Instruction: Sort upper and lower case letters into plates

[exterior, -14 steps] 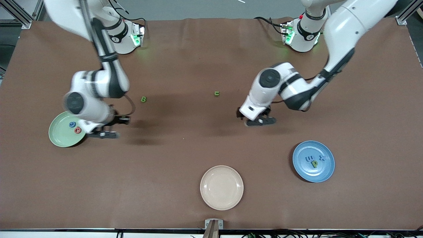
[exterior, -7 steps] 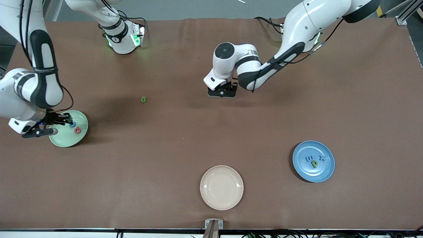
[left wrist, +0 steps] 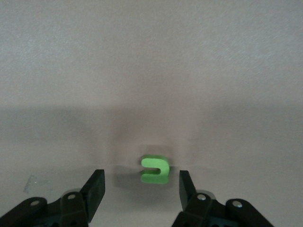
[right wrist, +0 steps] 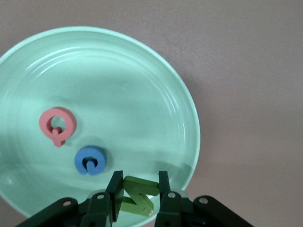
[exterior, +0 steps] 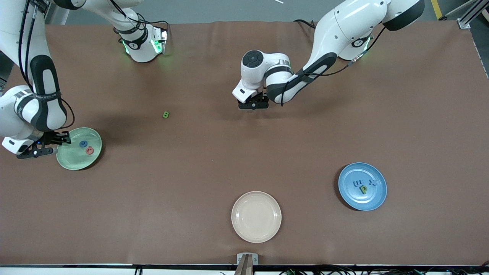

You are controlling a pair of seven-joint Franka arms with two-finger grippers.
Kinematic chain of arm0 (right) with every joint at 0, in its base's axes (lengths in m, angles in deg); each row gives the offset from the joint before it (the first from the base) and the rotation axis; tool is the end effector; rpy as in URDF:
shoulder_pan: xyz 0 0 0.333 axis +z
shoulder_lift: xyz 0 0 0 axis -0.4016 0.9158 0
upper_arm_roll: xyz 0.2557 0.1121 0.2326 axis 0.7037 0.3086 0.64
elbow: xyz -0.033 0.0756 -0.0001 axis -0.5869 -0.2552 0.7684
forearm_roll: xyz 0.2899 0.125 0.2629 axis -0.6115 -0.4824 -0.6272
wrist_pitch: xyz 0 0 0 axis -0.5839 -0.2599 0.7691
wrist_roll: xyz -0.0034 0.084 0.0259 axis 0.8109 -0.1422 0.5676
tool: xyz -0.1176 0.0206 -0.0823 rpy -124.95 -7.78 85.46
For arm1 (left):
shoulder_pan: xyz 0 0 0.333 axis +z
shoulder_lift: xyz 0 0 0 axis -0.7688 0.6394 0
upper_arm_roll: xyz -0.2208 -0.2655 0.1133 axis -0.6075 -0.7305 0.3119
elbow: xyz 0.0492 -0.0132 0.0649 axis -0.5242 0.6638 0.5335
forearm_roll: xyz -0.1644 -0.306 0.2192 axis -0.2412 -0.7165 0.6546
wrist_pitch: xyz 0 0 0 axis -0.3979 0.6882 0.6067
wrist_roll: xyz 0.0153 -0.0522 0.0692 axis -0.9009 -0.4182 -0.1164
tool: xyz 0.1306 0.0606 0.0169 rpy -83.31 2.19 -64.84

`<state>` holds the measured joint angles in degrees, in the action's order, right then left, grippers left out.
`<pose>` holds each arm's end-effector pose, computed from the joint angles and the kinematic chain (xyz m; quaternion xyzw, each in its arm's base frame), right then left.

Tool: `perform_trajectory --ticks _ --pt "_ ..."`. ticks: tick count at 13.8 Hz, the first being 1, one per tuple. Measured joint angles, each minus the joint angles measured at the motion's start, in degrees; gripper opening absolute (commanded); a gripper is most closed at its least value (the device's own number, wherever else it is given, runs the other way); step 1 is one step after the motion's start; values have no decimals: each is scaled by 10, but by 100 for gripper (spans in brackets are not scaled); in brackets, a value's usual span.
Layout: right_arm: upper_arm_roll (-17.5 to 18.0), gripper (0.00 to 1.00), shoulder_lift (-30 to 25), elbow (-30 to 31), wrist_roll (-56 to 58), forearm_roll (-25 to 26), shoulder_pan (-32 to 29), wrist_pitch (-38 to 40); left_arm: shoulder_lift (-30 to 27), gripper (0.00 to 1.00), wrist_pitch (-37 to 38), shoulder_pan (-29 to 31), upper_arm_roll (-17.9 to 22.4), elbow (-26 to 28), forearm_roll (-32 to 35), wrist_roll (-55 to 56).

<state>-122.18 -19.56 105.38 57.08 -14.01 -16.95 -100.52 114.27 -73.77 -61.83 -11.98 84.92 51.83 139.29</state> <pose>0.5650 -0.2586 0.2001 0.9924 0.1058 -0.0525 0.0356 0.3607 -0.5188 0.1665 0.9999 0.0069 -0.0100 0.0093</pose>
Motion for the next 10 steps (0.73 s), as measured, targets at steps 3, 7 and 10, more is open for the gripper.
perform_trajectory --ticks 3,7,10 --pt "57 34 16 -7 0 0 -52 -27 0 64 -7 0 4 -1 0 0" --pt "72 97 22 -18 0 0 -65 -29 2 58 -8 -1 8 -1 1 0" --pt "77 97 7 -39 -16 -2 -54 16 4 49 -8 -4 8 -1 1 4"
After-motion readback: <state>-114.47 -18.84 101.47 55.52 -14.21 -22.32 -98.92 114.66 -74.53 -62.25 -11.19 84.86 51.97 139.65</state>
